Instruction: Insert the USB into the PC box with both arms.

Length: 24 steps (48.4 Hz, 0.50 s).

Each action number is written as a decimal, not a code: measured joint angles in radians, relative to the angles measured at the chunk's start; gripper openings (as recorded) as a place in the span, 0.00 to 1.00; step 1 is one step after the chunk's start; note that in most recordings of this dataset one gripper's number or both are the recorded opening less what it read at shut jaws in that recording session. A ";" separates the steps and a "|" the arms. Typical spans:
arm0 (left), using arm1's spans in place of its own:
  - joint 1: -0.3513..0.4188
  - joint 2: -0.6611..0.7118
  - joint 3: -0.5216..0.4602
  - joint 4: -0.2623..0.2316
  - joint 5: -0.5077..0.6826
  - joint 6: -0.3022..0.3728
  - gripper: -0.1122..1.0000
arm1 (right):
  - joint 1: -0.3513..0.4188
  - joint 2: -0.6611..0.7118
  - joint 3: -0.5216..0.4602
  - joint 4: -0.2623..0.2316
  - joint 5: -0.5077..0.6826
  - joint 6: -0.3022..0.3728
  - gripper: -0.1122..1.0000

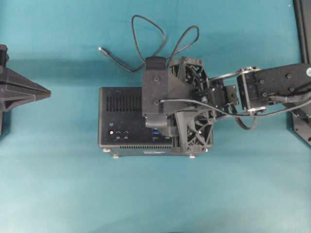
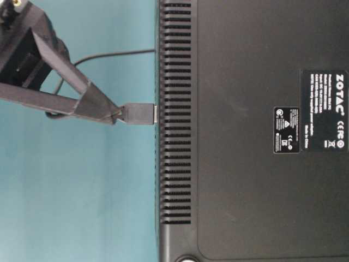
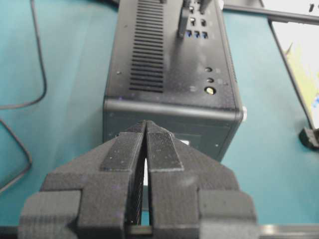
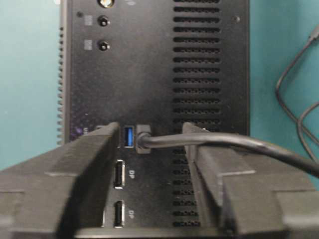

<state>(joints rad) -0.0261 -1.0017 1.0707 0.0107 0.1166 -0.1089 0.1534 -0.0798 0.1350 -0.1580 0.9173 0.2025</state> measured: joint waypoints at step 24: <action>0.000 -0.002 0.008 0.000 0.000 0.000 0.10 | 0.003 0.002 0.000 0.006 -0.003 0.002 0.17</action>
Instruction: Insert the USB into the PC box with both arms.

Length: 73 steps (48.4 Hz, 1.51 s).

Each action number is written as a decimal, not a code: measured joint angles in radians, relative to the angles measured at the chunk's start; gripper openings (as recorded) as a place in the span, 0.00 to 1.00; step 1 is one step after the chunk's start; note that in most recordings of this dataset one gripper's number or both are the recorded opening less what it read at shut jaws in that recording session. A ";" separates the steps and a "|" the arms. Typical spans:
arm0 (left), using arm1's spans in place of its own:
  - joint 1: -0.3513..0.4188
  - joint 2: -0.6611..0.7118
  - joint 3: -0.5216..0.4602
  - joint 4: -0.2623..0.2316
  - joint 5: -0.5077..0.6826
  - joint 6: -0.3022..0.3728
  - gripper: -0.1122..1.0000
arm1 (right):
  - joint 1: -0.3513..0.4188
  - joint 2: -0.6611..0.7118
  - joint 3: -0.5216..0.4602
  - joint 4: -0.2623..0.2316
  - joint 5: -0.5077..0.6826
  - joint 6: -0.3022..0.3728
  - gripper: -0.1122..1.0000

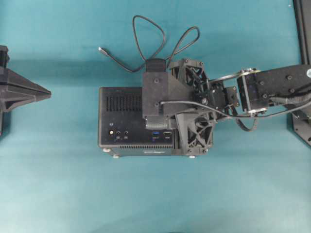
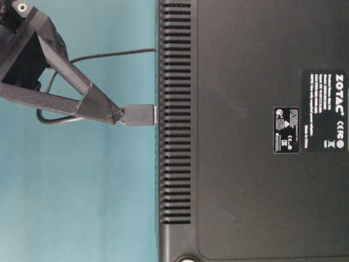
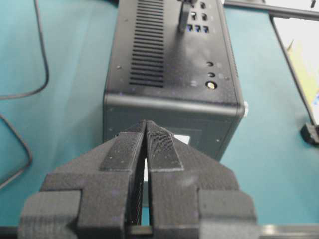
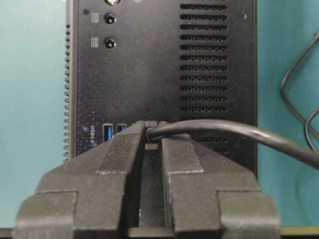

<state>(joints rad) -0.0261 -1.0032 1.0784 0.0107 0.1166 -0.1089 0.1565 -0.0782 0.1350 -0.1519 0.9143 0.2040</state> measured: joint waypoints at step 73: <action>0.000 -0.006 0.002 0.000 -0.002 -0.002 0.10 | -0.005 0.003 0.006 0.052 -0.018 0.002 0.17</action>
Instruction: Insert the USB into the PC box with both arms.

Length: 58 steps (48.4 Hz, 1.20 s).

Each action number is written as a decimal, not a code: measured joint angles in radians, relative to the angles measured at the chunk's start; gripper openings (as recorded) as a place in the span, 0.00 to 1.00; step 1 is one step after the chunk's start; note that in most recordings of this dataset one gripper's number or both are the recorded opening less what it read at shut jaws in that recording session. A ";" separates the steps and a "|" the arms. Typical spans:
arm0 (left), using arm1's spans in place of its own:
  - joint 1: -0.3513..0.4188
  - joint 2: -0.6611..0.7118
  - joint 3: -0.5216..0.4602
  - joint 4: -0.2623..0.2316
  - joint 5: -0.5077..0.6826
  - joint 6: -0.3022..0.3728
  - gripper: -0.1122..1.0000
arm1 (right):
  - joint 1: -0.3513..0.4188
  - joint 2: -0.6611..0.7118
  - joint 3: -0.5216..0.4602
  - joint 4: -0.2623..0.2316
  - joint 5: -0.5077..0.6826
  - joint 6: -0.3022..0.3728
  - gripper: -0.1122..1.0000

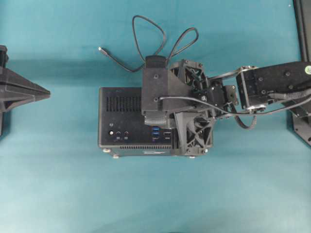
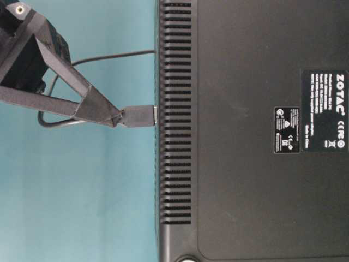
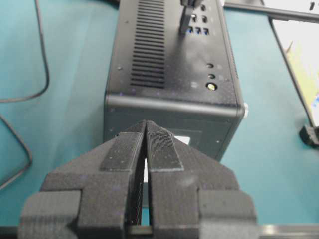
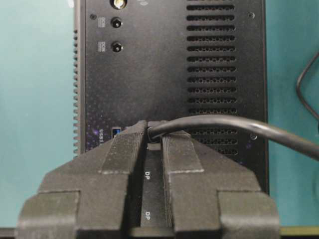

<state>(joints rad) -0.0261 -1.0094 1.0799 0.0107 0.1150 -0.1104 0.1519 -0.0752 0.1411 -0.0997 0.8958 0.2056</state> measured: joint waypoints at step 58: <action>0.000 -0.020 0.002 0.000 0.003 0.000 0.10 | -0.005 -0.002 -0.002 -0.012 0.040 0.002 0.16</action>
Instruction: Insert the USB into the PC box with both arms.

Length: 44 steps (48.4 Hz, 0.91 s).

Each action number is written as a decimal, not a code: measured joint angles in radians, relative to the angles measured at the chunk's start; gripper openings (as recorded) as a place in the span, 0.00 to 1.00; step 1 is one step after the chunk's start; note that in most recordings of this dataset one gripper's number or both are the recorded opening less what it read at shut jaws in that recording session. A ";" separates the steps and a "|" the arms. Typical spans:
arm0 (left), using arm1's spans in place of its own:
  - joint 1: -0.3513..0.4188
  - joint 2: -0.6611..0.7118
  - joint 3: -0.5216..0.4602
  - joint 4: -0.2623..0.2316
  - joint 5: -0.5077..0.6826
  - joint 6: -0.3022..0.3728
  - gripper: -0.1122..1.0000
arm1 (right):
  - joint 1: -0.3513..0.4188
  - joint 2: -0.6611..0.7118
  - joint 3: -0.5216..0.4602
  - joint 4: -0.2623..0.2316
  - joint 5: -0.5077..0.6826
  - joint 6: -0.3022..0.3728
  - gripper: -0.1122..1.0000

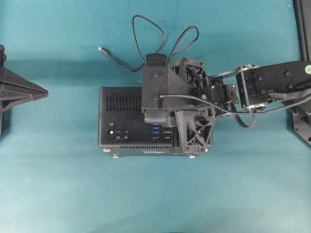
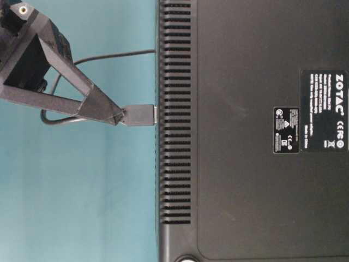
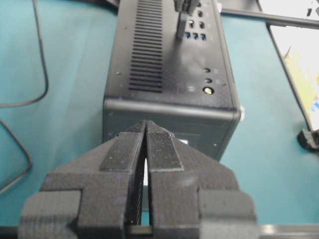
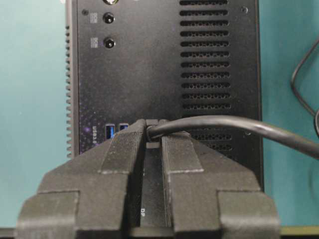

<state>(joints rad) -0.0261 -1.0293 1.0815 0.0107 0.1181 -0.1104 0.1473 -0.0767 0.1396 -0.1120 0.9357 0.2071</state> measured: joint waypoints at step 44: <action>0.000 0.000 0.000 0.000 0.000 0.000 0.10 | -0.008 0.005 -0.006 0.018 0.020 -0.002 0.16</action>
<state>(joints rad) -0.0261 -1.0293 1.0815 0.0107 0.1181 -0.1104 0.1396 -0.0721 0.1335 -0.0936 0.9557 0.2056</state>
